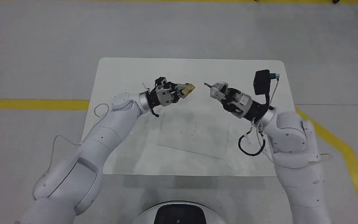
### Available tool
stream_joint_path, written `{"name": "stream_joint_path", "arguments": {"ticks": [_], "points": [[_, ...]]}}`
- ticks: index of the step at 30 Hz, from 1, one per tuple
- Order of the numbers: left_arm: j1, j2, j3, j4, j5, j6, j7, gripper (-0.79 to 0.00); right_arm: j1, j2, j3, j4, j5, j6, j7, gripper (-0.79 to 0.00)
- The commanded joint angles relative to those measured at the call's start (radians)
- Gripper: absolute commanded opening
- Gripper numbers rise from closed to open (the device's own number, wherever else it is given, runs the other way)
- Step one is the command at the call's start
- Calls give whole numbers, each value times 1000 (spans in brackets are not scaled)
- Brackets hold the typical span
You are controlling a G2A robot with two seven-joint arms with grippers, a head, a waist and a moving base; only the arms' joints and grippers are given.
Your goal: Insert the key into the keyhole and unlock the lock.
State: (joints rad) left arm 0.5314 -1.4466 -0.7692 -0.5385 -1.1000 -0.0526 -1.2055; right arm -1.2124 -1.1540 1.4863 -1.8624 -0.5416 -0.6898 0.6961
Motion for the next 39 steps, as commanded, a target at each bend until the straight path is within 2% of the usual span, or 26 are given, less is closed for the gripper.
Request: {"name": "stream_joint_path", "arguments": {"ticks": [1, 5, 8, 12, 20, 23, 25, 30, 35, 39], "points": [[5, 9, -9, -22, 27, 14, 9, -785, -3, 6, -17, -65, -208, -48, 36, -785], [11, 27, -18, -61, 96, 76, 21, -785, -9, 14, -52, -171, -509, -112, 28, -785], [19, 35, -28, -95, 118, 119, 30, -785, -24, 15, -102, -265, -760, -75, -2, -785], [34, 37, -47, -124, 106, 115, 55, -785, -54, 15, -176, -323, -1024, 14, -82, -785], [38, 37, -48, -127, 105, 114, 60, -785, -54, 15, -176, -323, -1024, 14, -82, -785], [73, 41, -53, -167, 124, 131, 104, -785, -54, 15, -176, -323, -1024, 14, -82, -785], [82, 46, -57, -190, 147, 154, 119, -785, -49, 18, -182, -331, -1091, 9, -93, -785], [100, 55, -82, -228, 160, 189, 140, -785, -46, 39, -218, -403, -1476, -57, -142, -785], [100, 57, -84, -256, 195, 232, 149, -785, -28, 74, -343, -462, -1967, -161, -262, -785], [97, 52, -89, -272, 193, 238, 163, -785, -24, 94, -435, -446, -2208, -156, -357, -785]]}}
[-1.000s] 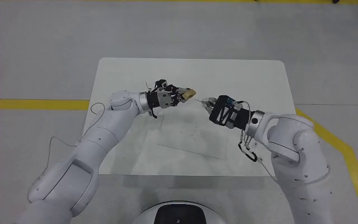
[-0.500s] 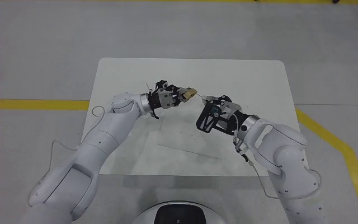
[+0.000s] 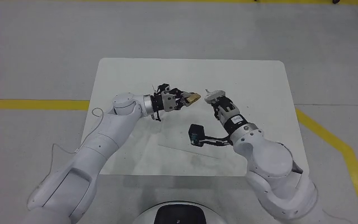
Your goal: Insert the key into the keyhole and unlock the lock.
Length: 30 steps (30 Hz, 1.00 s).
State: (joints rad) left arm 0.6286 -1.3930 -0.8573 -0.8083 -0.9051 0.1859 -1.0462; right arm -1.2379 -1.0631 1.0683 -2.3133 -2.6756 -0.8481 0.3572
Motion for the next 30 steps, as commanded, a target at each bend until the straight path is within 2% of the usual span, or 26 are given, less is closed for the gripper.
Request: {"name": "stream_joint_path", "arguments": {"ticks": [1, 4, 10, 17, 30], "points": [[-2, -3, -2, -5, -2, -2, 8, -785, 5, 6, -38, 10, -125, -3, -38, -785], [-9, -8, -2, -10, 0, -8, 20, -785, 24, 14, -96, 26, -249, -20, -90, -785], [-19, -13, -13, -3, 11, -36, 28, -785, 53, 14, -137, 49, -338, -57, -139, -785], [-21, -14, -30, 2, 27, -65, 2, -785, 63, 3, -134, 74, -307, -67, -169, -785], [-24, -15, -49, 11, 67, -101, -45, -785, 69, -25, -125, 94, -251, -100, -116, -785]]}}
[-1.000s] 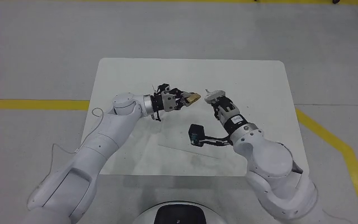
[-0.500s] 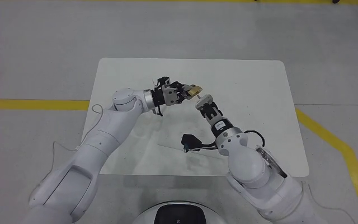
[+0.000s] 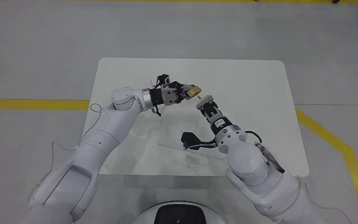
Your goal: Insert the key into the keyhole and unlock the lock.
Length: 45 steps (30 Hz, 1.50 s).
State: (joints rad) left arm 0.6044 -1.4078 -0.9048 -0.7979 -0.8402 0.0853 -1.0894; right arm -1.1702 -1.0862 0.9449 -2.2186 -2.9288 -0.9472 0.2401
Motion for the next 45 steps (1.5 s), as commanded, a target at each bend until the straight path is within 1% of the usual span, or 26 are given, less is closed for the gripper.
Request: {"name": "stream_joint_path", "arguments": {"ticks": [1, 20, 33, 39, 45], "points": [[-1, 0, -2, 2, 9, -2, -3, -785, 3, -3, -3, -3, 3, -3, 3, -785], [-10, -4, -15, 13, 61, -15, -32, -785, 28, -38, -38, 27, 5, -38, 38, -785], [-16, -5, -15, 4, 119, -38, -56, -785, 48, -60, -65, 36, -10, -65, 54, -785], [-11, -1, -24, -13, 147, -29, -29, -785, 64, -72, -88, 66, -36, -65, 90, -785], [6, 2, -37, -49, 152, -4, 4, -785, 81, -85, -105, 82, -35, -65, 104, -785]]}}
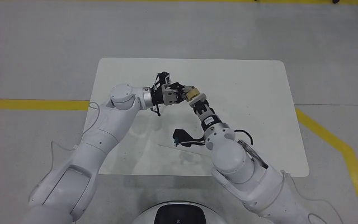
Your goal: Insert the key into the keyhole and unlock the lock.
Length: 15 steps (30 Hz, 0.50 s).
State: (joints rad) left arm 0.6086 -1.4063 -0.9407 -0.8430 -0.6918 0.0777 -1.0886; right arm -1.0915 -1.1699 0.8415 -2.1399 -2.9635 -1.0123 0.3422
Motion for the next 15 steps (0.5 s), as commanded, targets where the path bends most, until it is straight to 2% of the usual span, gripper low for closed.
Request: {"name": "stream_joint_path", "arguments": {"ticks": [1, 13, 14, 15], "points": [[3, 1, -1, -10, 9, 6, 7, -785, 5, -3, -4, 10, -2, 0, 5, -785], [14, 5, -19, -27, 13, 26, 8, -785, 36, -22, -12, 44, 16, 0, 24, -773], [14, 4, -21, -25, 6, 30, 5, -785, 37, -24, -10, 45, 19, 0, 26, -529], [13, 4, -23, -22, 3, 32, 5, -785, 38, -25, -9, 45, 23, 0, 29, -326]]}}
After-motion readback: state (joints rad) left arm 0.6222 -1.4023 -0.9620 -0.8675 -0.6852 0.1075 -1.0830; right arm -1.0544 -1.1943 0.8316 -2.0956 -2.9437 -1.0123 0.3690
